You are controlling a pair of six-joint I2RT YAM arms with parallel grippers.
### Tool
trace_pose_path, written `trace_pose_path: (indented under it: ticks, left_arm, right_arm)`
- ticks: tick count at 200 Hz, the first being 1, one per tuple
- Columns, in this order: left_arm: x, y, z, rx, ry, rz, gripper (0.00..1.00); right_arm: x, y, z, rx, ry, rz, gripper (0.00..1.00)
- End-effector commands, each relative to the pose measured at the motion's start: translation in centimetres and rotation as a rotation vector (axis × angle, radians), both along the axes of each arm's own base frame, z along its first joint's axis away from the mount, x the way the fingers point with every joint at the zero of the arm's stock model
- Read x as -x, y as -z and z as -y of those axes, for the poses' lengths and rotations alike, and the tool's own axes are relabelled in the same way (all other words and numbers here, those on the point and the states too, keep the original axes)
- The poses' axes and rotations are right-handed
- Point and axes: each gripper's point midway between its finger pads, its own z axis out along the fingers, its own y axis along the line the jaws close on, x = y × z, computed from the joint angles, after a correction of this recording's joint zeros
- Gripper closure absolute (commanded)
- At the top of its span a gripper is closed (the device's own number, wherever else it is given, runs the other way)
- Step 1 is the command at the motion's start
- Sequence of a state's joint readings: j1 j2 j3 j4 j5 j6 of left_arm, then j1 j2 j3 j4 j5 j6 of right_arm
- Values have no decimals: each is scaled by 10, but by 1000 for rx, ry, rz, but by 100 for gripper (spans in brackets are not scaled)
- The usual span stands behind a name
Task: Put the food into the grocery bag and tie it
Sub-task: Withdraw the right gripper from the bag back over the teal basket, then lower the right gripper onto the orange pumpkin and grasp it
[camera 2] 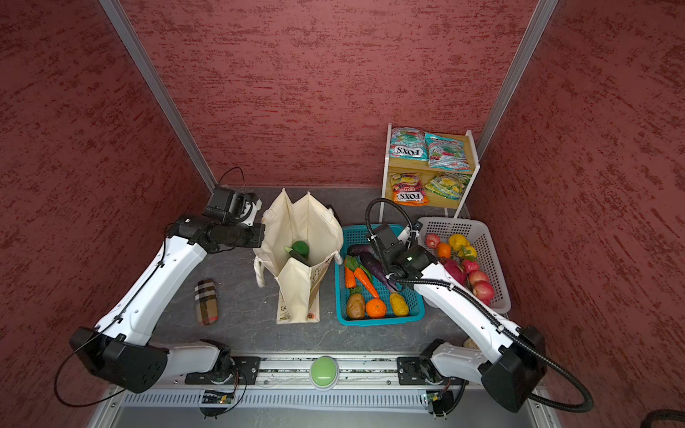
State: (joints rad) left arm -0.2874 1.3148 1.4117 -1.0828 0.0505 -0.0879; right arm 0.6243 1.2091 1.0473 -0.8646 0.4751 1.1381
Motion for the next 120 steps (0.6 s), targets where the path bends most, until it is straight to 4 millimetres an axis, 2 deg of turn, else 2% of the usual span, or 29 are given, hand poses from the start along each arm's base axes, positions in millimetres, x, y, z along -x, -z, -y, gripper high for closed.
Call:
trace_pose_path:
  ticks: [1,38,120]
  left_arm:
    - [1,5,5,5,26,-10,100]
    - [2,5,5,2,27,-10,100]
    - [2,7,4,2,27,-13,100]
  right_arm:
    - [12,24,-9,-183,98,-86,1]
    - [20,52,-5,-219,193,-188,2]
    - [10,73,13,-204,292,-215,8]
